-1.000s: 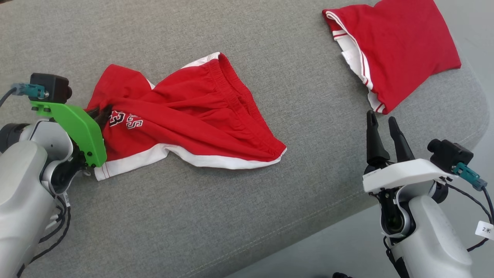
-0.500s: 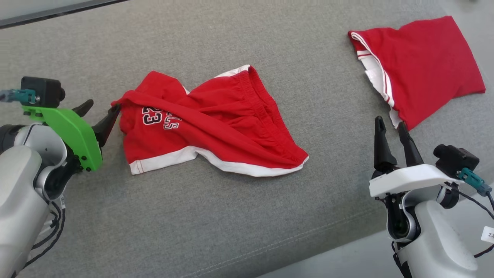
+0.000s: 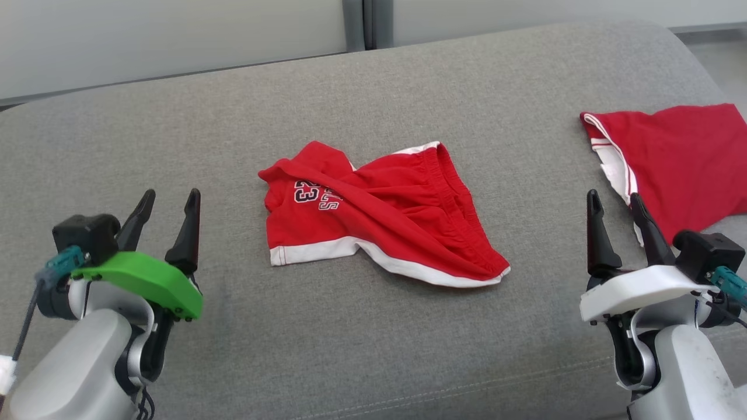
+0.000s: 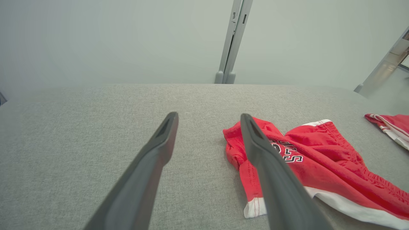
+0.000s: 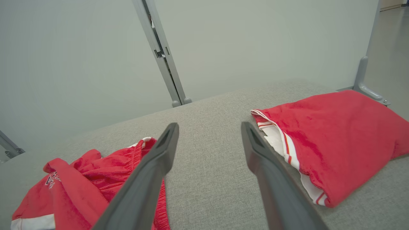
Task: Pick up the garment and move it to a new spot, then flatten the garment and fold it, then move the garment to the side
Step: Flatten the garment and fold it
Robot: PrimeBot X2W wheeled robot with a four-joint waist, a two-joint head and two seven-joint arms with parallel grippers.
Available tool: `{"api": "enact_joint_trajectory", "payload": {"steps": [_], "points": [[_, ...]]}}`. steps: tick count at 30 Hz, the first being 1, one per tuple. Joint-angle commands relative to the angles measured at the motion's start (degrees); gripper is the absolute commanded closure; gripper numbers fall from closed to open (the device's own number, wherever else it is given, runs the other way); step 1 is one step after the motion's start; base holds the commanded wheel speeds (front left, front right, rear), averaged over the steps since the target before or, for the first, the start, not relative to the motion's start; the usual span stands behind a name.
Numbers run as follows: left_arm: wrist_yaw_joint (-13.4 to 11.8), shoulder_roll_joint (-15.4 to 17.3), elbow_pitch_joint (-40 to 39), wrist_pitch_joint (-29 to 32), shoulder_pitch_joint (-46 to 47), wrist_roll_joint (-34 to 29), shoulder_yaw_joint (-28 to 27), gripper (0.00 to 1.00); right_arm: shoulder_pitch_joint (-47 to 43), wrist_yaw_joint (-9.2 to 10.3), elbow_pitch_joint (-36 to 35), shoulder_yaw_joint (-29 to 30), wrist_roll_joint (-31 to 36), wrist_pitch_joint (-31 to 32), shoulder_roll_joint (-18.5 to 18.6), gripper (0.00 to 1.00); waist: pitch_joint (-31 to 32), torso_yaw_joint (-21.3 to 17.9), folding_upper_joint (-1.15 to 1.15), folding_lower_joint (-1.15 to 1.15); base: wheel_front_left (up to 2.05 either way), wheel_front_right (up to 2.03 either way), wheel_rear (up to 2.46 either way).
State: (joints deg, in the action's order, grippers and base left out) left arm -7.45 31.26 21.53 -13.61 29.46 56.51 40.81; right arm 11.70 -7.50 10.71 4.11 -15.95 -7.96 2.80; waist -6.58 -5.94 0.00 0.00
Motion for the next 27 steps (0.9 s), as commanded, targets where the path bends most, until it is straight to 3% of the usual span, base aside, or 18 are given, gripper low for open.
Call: {"api": "enact_joint_trajectory", "payload": {"steps": [1, 6, 13, 27], "points": [[-1.6, 0.4, -1.8, -0.8, -2.8, -1.4, -0.8, 0.00, -1.7, 0.03, -1.4, -0.3, 1.5, 1.0, 0.2, 0.00, 3.4, 3.3, 0.00, 0.00, 0.00, 0.00, 0.00], [-5.6, 1.1, -7.2, -1.5, -8.7, -4.0, -3.3, 0.00, -3.7, 0.03, -4.9, -1.3, 4.3, 3.1, 0.2, 0.00, 4.7, 4.3, 0.00, 0.00, 0.00, 0.00, 0.00], [-10.3, -0.6, -15.5, -1.5, -19.4, -9.3, -11.5, 0.00, -6.6, 0.03, -8.6, -2.9, 4.0, 4.7, 0.2, 0.00, 6.1, 5.3, 0.00, 0.00, 0.00, 0.00, 0.00], [-8.4, -5.2, -18.8, -1.6, -31.2, -13.5, -19.4, 0.00, -10.9, 0.03, -10.2, -5.8, 3.6, 3.0, 0.2, 0.00, 7.5, 5.9, 0.00, 0.00, 0.00, 0.00, 0.00]]}}
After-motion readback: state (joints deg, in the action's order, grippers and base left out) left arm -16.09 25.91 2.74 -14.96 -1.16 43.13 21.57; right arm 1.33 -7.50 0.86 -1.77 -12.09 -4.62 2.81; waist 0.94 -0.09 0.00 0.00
